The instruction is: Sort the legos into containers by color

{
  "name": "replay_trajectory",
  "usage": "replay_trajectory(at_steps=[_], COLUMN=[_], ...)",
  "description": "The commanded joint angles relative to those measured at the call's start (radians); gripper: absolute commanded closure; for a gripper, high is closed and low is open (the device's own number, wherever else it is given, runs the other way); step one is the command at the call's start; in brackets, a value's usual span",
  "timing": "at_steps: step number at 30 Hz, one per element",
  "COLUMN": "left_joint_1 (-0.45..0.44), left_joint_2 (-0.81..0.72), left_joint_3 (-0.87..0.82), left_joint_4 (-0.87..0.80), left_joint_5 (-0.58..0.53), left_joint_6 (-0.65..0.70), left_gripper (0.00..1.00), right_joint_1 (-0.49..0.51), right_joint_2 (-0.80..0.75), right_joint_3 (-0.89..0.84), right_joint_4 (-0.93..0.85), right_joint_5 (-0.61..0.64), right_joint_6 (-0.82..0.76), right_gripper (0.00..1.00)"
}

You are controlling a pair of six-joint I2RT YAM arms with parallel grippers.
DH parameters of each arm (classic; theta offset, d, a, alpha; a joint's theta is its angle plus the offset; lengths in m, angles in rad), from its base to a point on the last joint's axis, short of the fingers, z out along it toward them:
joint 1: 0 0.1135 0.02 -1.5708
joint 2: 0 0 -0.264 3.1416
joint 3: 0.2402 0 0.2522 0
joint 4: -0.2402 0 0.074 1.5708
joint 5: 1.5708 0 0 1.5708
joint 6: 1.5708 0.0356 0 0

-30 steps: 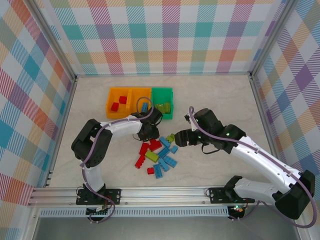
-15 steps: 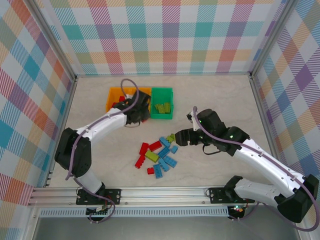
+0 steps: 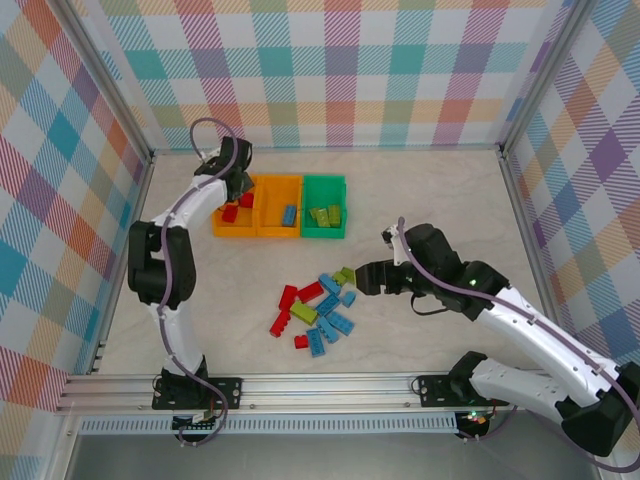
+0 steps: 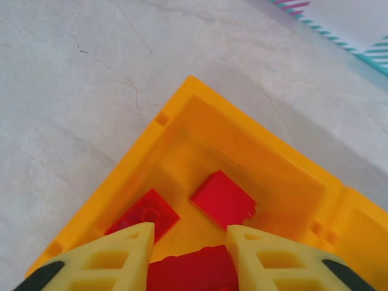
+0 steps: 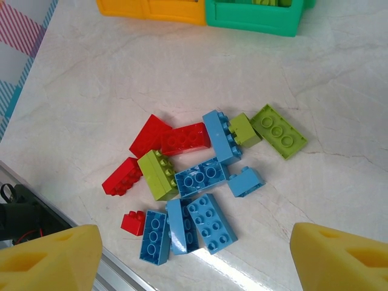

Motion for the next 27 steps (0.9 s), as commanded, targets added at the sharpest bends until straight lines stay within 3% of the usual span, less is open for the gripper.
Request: replay_trajectory(at_steps=[1, 4, 9, 15, 22, 27], left_joint_1=[0.026, 0.028, 0.029, -0.003, -0.214, -0.306], left_joint_2=[0.038, 0.025, -0.058, -0.369, -0.834, -1.103], left_joint_3=[0.059, 0.058, 0.041, -0.149, -0.491, -0.653], left_joint_4=[-0.071, -0.064, -0.065, 0.025, 0.089, 0.008], left_joint_5=[0.036, 0.051, 0.083, 0.271, 0.374, 0.648], left_joint_6=[-0.024, -0.022, -0.008, 0.036, 0.355, 0.676], left_gripper=[0.61, 0.52, 0.5, 0.52, 0.48, 0.41], right_joint_1=[-0.004, -0.004, -0.004, -0.002, 0.028, 0.066], right_joint_2=[-0.024, -0.03, -0.013, 0.104, 0.357, 0.527], right_joint_3=[-0.009, -0.01, -0.012, 0.007, 0.083, 0.154], right_joint_4=[-0.002, -0.004, 0.008, 0.031, 0.077, 0.096], right_joint_5=[0.014, 0.022, 0.033, 0.046, 0.0, -0.041], right_joint_6=[0.022, 0.029, 0.038, 0.069, 0.03, -0.012], right_gripper=[0.18, 0.18, 0.18, 0.23, 0.36, 0.47])
